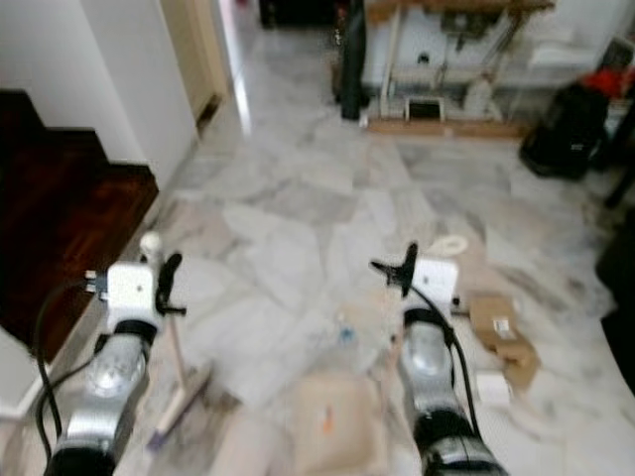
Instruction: Sweep floor
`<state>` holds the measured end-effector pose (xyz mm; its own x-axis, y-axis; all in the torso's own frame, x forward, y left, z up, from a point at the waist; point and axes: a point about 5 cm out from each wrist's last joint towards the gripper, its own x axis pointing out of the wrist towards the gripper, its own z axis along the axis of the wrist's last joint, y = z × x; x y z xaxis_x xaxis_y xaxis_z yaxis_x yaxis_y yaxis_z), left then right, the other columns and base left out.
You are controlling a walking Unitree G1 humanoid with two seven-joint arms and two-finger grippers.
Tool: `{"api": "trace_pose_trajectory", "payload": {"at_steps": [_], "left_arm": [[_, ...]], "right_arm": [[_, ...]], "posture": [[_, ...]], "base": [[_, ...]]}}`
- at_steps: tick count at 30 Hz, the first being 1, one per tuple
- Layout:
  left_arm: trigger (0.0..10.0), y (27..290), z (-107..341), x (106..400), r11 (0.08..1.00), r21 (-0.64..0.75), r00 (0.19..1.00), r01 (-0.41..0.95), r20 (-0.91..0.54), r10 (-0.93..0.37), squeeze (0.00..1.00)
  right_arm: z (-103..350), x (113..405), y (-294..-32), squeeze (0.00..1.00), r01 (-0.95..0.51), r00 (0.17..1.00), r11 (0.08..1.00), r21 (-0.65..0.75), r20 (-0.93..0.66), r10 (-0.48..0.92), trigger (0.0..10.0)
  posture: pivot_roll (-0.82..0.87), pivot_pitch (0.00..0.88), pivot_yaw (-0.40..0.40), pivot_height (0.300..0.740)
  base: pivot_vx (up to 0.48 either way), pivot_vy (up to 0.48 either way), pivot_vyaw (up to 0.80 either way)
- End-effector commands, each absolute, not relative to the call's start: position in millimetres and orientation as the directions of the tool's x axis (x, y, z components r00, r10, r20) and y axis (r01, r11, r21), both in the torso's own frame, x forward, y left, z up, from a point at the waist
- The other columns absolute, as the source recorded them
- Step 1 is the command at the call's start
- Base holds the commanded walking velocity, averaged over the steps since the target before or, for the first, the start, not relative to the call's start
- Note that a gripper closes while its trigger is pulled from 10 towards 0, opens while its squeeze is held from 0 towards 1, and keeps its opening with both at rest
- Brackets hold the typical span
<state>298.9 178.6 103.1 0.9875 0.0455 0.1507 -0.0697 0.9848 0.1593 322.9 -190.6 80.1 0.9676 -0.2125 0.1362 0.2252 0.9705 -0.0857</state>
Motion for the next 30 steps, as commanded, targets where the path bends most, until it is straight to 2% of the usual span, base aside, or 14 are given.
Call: {"api": "trace_pose_trajectory", "payload": {"at_steps": [1,24,30], "left_arm": [[10.0,180.0,114.6,301.9,0.983,0.164,0.977,-0.087,0.208,0.051,0.00],[10.0,180.1,117.7,303.9,0.982,0.158,0.972,-0.101,0.226,0.064,0.00],[10.0,180.2,117.6,303.7,0.983,0.156,0.971,-0.101,0.229,0.064,0.00]], "right_arm": [[92.0,328.3,-184.4,0.00,0.216,0.962,0.975,-0.060,0.186,-0.202,10.0],[94.2,329.1,-185.9,0.00,0.218,0.960,0.975,-0.055,0.192,-0.204,10.0],[93.6,328.5,-186.3,0.00,0.219,0.960,0.974,-0.057,0.192,-0.205,10.0]], "posture": [[0.07,0.000,-0.032,0.740],[0.07,0.000,-0.039,0.740],[0.07,0.000,-0.039,0.740]], "base": [[0.330,0.000,0.00],[0.327,0.000,0.00],[0.042,0.000,0.00]]}}
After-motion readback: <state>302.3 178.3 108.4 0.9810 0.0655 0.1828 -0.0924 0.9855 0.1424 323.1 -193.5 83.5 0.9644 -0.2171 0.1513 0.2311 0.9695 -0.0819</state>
